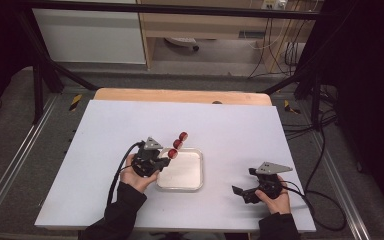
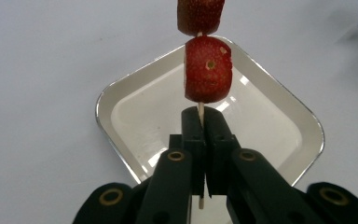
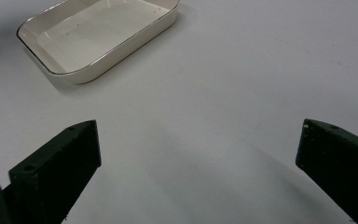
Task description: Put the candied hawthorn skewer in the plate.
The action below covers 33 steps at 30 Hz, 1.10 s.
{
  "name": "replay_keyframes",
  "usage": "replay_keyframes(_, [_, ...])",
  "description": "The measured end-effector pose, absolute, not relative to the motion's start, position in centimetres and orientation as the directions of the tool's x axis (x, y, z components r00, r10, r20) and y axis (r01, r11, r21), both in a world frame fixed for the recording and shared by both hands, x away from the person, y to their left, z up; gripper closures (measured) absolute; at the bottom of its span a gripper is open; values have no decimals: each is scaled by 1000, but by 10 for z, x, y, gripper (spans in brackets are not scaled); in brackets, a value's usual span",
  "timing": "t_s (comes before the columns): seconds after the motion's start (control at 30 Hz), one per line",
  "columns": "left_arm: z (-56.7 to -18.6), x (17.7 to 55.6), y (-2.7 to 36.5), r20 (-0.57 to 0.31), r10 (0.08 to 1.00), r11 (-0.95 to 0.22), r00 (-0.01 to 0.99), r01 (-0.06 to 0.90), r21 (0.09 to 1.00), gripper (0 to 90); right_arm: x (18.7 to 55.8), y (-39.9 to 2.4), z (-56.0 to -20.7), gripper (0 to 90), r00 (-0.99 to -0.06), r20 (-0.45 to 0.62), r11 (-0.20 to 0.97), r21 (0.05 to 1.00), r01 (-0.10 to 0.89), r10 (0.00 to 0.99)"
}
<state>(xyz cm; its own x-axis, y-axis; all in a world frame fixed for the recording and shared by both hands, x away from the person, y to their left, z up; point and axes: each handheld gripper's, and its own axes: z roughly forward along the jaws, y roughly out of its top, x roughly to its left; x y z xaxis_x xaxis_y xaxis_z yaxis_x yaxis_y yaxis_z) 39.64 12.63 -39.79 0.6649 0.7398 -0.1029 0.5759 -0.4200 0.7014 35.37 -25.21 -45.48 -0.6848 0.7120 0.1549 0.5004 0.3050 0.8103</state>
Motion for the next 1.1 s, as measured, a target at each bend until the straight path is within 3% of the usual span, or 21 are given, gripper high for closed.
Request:
replay_keyframes(0.83, [-428, 395, 105, -83, 758, -519, 647, 674, 526, 882, 352, -254, -453, 7, -684, 177, 279, 819, 501, 708])
replay_keyframes(1.1, [-428, 395, 104, -84, 758, -517, 647, 675, 526, 869, 352, -254, -454, 8, -683, 179, 276, 820, 501, 708])
